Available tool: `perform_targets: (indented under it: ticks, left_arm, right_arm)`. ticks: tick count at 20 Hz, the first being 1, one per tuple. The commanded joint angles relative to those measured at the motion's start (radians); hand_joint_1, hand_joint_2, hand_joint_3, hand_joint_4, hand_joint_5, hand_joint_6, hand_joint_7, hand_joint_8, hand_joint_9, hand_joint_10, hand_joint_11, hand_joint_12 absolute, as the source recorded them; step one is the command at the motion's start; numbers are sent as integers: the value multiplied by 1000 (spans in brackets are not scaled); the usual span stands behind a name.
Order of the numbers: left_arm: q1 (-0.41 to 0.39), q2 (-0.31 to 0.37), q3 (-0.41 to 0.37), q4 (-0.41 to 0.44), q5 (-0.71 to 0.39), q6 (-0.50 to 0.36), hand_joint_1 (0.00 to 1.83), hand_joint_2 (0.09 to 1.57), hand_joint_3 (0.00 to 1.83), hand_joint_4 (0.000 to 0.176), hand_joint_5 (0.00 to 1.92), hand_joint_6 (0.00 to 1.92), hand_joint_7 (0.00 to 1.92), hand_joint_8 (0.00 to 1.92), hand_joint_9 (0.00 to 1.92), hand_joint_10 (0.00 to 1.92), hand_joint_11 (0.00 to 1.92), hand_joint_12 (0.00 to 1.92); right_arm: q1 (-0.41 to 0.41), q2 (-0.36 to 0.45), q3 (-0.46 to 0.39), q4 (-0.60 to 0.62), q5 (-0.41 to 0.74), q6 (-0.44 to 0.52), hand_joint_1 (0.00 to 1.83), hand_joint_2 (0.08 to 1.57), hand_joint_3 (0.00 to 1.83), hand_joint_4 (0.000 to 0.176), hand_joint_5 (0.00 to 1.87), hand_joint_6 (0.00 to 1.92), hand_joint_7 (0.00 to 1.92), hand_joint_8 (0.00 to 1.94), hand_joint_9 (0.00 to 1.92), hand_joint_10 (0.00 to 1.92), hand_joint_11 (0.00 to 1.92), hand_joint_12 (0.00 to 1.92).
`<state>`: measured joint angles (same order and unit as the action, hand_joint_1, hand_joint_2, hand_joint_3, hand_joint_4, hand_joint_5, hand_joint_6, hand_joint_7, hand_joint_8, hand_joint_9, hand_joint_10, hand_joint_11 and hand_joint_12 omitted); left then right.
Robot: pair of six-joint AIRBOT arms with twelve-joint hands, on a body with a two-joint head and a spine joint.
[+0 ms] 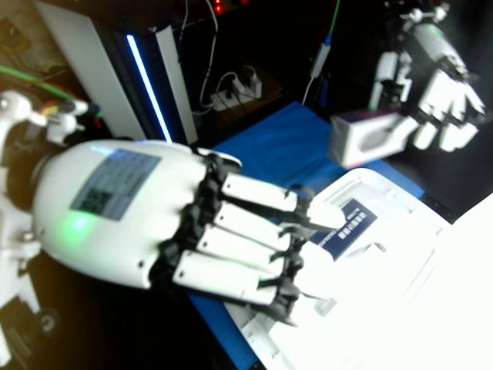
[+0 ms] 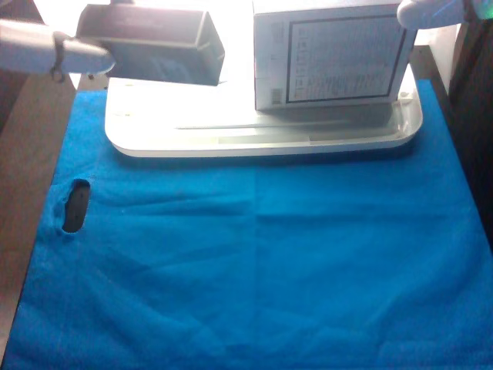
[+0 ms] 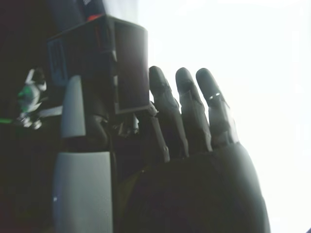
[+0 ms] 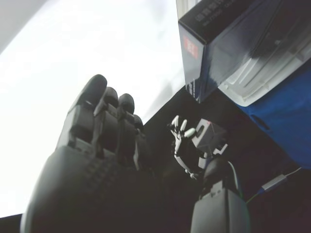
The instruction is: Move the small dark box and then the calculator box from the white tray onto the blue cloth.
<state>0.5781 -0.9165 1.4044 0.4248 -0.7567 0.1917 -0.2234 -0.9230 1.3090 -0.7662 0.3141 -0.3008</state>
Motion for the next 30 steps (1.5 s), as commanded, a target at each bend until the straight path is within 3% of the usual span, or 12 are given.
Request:
perform_targets:
  ticks: [1, 2, 3, 5, 7, 9, 10, 11, 12, 13, 25, 30]
  left_arm:
    - [4, 9, -10, -45, -134, -14, 1041, 1112, 0, 114, 981, 973, 763, 13, 486, 67, 0, 1295]
    - [25, 21, -30, -42, -154, -14, 1041, 1112, 0, 114, 981, 973, 763, 13, 486, 67, 0, 1295]
    - [36, 27, -42, -39, -165, -13, 1034, 1096, 0, 164, 1012, 920, 799, 17, 505, 57, 0, 1256]
    - [53, 38, -67, -10, -173, -9, 1048, 1069, 0, 176, 1075, 815, 863, 21, 558, 44, 0, 1235]
    - [53, 39, -81, 29, -159, -9, 1055, 1071, 0, 152, 1066, 830, 902, 19, 671, 66, 38, 1372]
    - [54, 39, -93, 65, -142, -10, 1056, 1104, 4, 79, 992, 954, 899, 15, 730, 99, 128, 1447]
    - [55, 39, -97, 81, -131, -11, 1056, 1104, 4, 79, 992, 954, 899, 15, 730, 99, 128, 1447]
    - [59, 39, -103, 113, -111, -23, 1045, 1079, 0, 162, 1046, 863, 994, 48, 793, 136, 202, 1421]
    - [62, 38, -104, 123, -107, -30, 1045, 1079, 0, 162, 1046, 863, 994, 48, 793, 136, 202, 1421]
    - [66, 38, -106, 139, -99, -41, 1236, 1076, 0, 0, 1247, 452, 934, 1081, 942, 261, 374, 1396]
    - [156, 38, -128, 174, -71, -70, 1224, 1146, 1, 0, 1008, 805, 841, 1343, 626, 889, 193, 1495]
    - [168, 33, -127, 177, -61, -70, 1246, 1145, 1, 0, 1024, 679, 854, 1405, 588, 1199, 196, 1741]
  right_arm:
    - [8, 0, 4, 36, 83, 0, 219, 869, 0, 122, 138, 0, 317, 1, 210, 2, 0, 556]
    - [6, 0, 5, 38, 83, 0, 219, 869, 0, 122, 138, 0, 317, 1, 210, 2, 0, 556]
    - [5, 0, 5, 38, 83, 0, 240, 890, 2, 111, 140, 0, 313, 0, 194, 1, 0, 518]
    - [4, 0, 7, 40, 83, 0, 248, 904, 3, 109, 143, 1, 316, 1, 184, 0, 0, 532]
    - [4, 0, 9, 40, 83, 0, 256, 935, 4, 97, 156, 1, 342, 3, 216, 6, 0, 616]
    - [4, -2, 9, 40, 83, 0, 235, 945, 1, 104, 133, 0, 329, 2, 197, 0, 0, 544]
    - [4, -2, 9, 40, 83, 0, 235, 945, 1, 104, 133, 0, 329, 2, 197, 0, 0, 544]
    - [3, -3, 9, 40, 83, 0, 232, 967, 3, 97, 117, 0, 306, 0, 174, 0, 0, 464]
    - [3, -3, 9, 40, 83, 0, 232, 967, 3, 97, 117, 0, 306, 0, 174, 0, 0, 464]
    - [2, -3, 9, 40, 83, 0, 233, 976, 2, 99, 125, 2, 297, 1, 168, 0, 0, 426]
    - [-7, -4, 10, 40, 83, 0, 212, 971, 1, 69, 84, 0, 293, 5, 154, 1, 0, 511]
    - [-7, -9, 11, 40, 83, 0, 222, 982, 0, 76, 89, 1, 297, 1, 148, 1, 0, 447]
